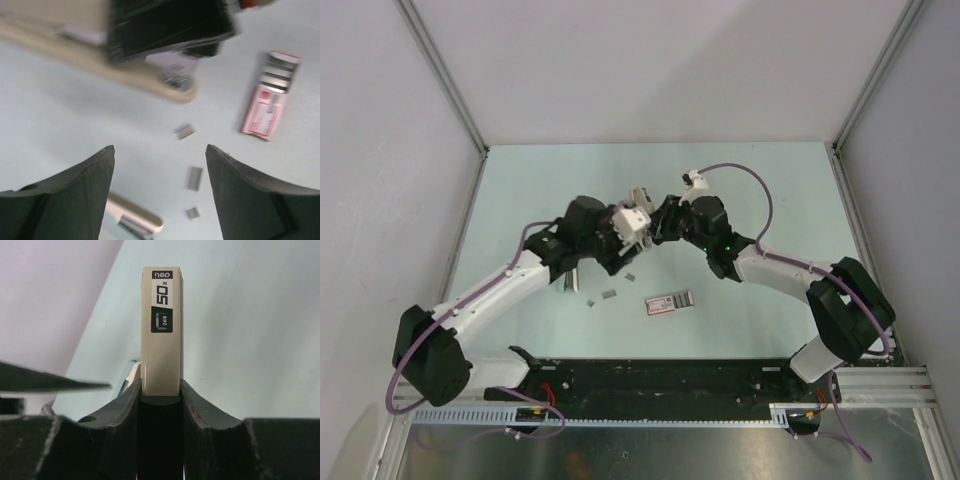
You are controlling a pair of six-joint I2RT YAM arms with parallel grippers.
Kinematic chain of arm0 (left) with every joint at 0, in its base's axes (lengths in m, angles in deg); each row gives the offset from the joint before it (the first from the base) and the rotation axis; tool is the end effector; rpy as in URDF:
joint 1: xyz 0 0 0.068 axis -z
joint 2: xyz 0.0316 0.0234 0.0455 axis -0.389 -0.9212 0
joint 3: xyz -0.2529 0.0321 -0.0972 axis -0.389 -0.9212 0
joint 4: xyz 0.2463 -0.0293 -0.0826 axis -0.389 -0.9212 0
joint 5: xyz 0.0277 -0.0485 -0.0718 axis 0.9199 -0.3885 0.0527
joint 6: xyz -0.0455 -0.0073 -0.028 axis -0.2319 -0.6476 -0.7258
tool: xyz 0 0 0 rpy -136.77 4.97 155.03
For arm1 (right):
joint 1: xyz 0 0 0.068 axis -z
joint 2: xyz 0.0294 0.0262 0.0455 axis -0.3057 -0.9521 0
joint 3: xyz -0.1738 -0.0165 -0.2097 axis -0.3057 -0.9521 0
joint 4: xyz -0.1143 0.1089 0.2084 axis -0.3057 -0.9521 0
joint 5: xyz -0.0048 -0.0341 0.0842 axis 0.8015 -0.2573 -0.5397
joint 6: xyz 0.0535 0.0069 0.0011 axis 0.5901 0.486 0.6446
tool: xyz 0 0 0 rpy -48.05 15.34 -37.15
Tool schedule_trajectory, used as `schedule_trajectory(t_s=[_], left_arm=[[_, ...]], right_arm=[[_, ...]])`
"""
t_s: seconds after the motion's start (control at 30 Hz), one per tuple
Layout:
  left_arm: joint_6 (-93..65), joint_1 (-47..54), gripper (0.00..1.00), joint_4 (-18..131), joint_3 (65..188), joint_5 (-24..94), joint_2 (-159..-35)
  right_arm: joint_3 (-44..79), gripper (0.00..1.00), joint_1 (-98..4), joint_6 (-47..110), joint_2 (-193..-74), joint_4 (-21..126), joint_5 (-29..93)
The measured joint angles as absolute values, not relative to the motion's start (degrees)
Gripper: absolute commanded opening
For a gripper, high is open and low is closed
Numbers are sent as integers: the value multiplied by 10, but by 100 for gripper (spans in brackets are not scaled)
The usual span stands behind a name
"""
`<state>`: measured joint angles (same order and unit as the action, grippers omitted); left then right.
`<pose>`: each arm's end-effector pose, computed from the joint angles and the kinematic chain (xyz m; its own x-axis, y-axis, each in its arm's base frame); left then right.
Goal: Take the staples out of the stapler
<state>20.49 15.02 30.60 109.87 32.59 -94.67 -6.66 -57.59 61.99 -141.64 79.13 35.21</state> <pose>0.2143 -0.1754 0.2771 -0.1939 0.6442 -0.7399 0.8620 0.4719 0.1850 0.2696 0.2283 0.2524 -0.5503 0.3280 -0.7678 -0.4617 0.6467 0.6072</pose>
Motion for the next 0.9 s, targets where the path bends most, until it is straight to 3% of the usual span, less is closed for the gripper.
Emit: schedule_trajectory(t_s=[0.07,0.23,0.6,0.9], left_arm=[[199,112,97,302,1108,326,-935],[195,49,99,292,1115,331,-884],[233,66,99,230,1072,310,-857],[277,98,99,214,1039,311,-949]], right_arm=[[-42,0,-576,603,-1428,762,363],[21,0,-581,543,-1468,700,399],[174,0,-606,421,-1638,575,458],[209,0,-607,404,-1703,538,460]])
